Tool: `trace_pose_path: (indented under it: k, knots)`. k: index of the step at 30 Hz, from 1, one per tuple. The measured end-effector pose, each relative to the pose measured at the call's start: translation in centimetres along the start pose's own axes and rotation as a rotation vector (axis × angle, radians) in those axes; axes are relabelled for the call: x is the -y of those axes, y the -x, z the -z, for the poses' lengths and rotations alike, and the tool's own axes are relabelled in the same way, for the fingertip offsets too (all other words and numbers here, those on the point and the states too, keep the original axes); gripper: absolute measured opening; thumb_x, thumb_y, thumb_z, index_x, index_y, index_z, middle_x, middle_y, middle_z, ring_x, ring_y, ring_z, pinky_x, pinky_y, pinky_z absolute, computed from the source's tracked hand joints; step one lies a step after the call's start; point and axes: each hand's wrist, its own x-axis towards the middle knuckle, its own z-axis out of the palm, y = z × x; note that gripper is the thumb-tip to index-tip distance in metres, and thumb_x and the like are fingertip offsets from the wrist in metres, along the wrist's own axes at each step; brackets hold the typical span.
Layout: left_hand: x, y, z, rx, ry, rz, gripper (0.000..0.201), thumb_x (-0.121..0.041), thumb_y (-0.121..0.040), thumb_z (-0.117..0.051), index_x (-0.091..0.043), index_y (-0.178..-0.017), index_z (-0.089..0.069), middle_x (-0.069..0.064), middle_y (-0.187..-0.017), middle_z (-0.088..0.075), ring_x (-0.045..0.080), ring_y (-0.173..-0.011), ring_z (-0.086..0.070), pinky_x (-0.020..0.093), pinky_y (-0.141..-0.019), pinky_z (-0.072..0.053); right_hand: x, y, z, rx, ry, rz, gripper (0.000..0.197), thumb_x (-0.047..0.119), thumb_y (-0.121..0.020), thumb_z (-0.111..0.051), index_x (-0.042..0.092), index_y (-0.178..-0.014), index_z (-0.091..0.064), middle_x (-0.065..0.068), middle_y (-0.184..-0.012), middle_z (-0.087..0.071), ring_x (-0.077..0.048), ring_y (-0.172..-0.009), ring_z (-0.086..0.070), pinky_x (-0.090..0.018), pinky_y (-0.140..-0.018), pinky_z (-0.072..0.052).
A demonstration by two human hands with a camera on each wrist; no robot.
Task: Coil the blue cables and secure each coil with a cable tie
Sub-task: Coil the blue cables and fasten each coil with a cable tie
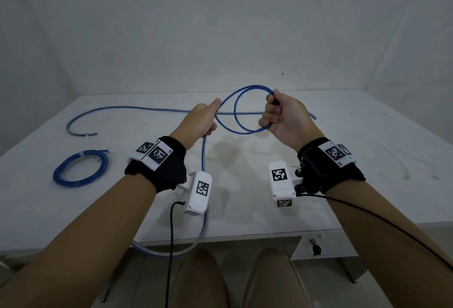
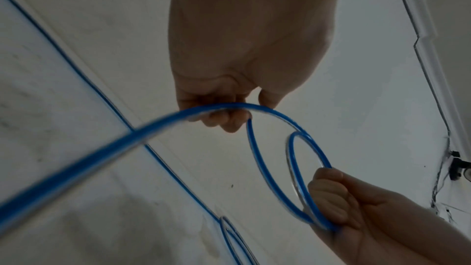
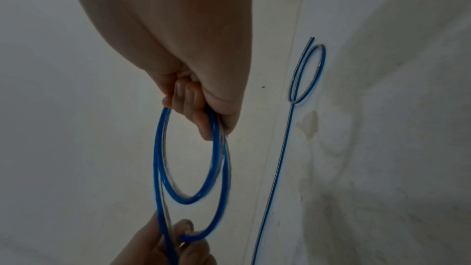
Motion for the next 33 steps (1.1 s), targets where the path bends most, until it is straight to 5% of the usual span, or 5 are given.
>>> trace_pose_path:
  k: [5, 11, 20, 26, 33]
  knots:
    - [0.2, 0.8, -0.2, 0.064, 0.146, 0.091, 0.039, -0.048, -0.1, -0.038, -0.011, -0.101, -0.05, 0.012, -0.078, -0.066, 0.022, -0.067, -0.055, 0.036, -0.079, -0.049, -0.2, -0.2, -0.6, -0.031, -0.04, 0.04, 0.037, 0.026, -0.104, -0.037, 0.012, -0.071, -0.049, 0.006, -0.05, -0.029, -0.01, -0.043, -0.022, -0.025, -0.053, -0.028]
    - [0.3, 1.0, -1.3, 0.229, 0.241, 0.186, 0.065, -0.07, -0.09, -0.035, -0.011, -0.099, -0.062, 0.006, -0.082, -0.069, 0.013, -0.059, -0.047, 0.026, -0.062, -0.038, -0.7, -0.2, -1.3, -0.089, -0.036, 0.092, 0.036, 0.026, -0.104, -0.037, 0.012, -0.072, -0.048, 0.006, -0.049, -0.029, -0.011, -0.045, -0.021, -0.026, -0.054, -0.03]
    - [0.4, 1.3, -2.2, 0.232, 0.431, 0.017, 0.024, -0.013, -0.102, -0.042, -0.006, -0.117, -0.059, 0.004, -0.091, -0.07, 0.016, -0.085, -0.063, 0.028, -0.078, -0.047, -2.6, -0.1, -0.8, -0.068, 0.007, 0.076, 0.032, 0.022, -0.102, -0.034, 0.013, -0.074, -0.047, 0.005, -0.05, -0.029, -0.011, -0.044, -0.026, -0.027, -0.056, -0.034]
    - [0.0, 1.4, -2.3, 0.172, 0.783, 0.079, 0.016, -0.009, -0.101, -0.04, -0.007, -0.097, -0.055, 0.001, -0.059, -0.047, 0.017, -0.057, -0.054, 0.032, -0.072, -0.053, -2.7, 0.5, -0.6, 0.011, 0.048, 0.036, 0.027, 0.017, -0.101, -0.034, 0.009, -0.08, -0.048, -0.002, -0.058, -0.037, -0.016, -0.051, -0.039, -0.031, -0.063, -0.045]
    - [0.2, 0.9, -1.5, 0.104, 0.847, 0.132, 0.044, -0.044, -0.102, -0.034, -0.014, -0.077, -0.053, -0.003, -0.054, -0.035, 0.012, -0.048, -0.036, 0.026, -0.059, -0.038, -2.2, 1.1, 0.4, 0.136, 0.391, 0.003, 0.026, 0.018, -0.1, -0.038, 0.007, -0.097, -0.061, -0.009, -0.08, -0.068, -0.027, -0.082, -0.068, -0.04, -0.09, -0.051]
